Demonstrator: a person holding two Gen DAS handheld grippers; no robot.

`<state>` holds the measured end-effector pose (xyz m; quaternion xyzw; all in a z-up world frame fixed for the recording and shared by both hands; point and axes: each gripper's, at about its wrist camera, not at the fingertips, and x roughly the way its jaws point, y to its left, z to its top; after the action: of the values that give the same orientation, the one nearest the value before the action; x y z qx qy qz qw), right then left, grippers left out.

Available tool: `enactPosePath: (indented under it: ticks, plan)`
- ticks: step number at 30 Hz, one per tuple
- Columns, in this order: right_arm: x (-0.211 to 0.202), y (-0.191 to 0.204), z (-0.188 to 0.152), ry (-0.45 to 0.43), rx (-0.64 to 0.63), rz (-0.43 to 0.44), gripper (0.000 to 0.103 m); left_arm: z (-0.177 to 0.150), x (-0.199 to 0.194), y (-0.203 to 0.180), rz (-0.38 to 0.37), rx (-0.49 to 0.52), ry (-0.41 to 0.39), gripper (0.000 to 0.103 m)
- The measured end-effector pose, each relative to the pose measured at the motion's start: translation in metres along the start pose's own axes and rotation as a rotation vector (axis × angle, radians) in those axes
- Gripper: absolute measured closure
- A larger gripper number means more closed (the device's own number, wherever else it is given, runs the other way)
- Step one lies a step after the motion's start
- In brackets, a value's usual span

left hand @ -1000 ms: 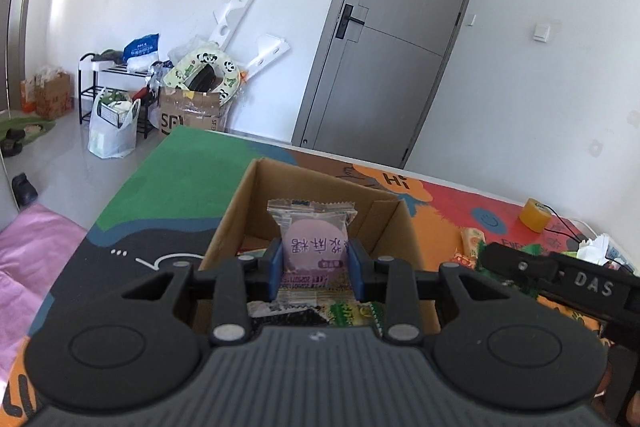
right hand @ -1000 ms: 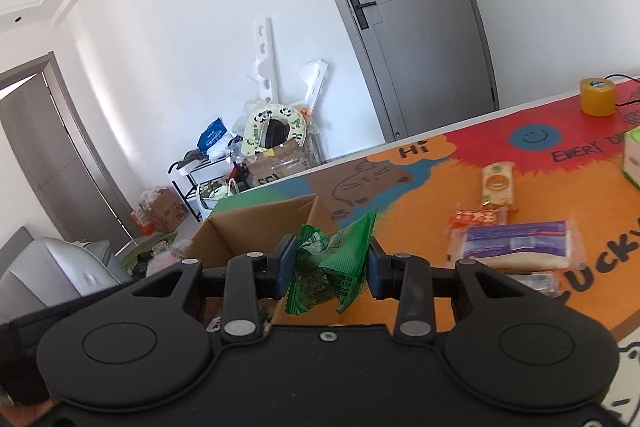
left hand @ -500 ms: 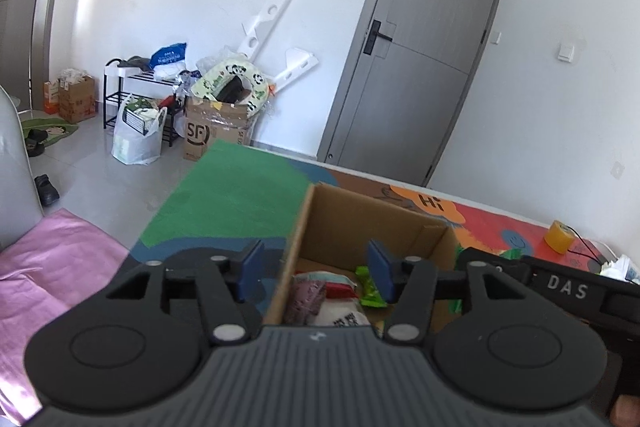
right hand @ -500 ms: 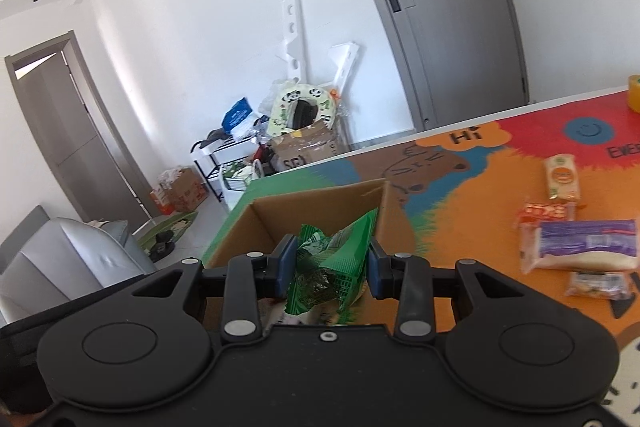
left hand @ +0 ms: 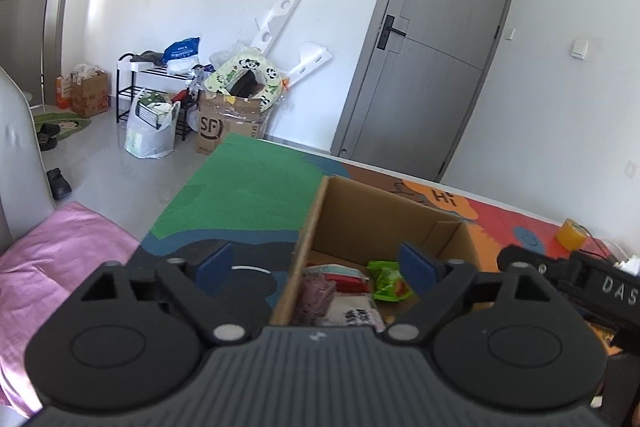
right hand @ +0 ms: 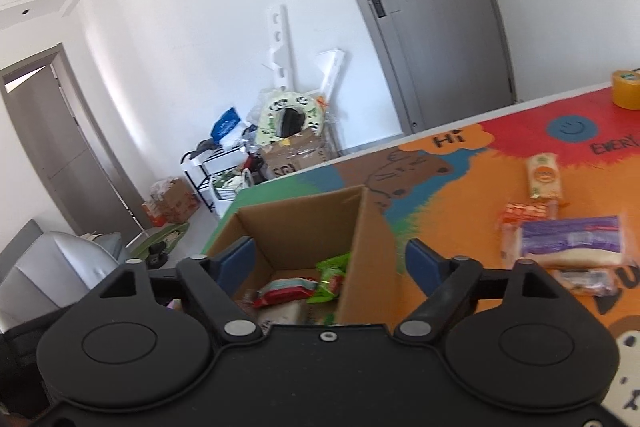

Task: Organize snacks
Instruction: 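Move both open tools back toward the remaining snack pile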

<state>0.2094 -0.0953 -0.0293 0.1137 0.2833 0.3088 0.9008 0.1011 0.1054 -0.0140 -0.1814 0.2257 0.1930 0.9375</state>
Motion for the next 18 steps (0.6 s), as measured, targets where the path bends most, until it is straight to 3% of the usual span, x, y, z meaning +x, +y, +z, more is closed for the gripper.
enactPosePath:
  ticks: [7, 18]
  plan:
    - [-0.019, -0.026, -0.003, 0.003, 0.035, -0.039, 0.001, -0.003, -0.005, -0.021, -0.045, 0.015, 0.014, 0.004]
    - [-0.053, -0.062, 0.0, -0.031, 0.081, -0.076, 0.0, -0.012, -0.013, -0.067, -0.1, 0.078, 0.006, 0.004]
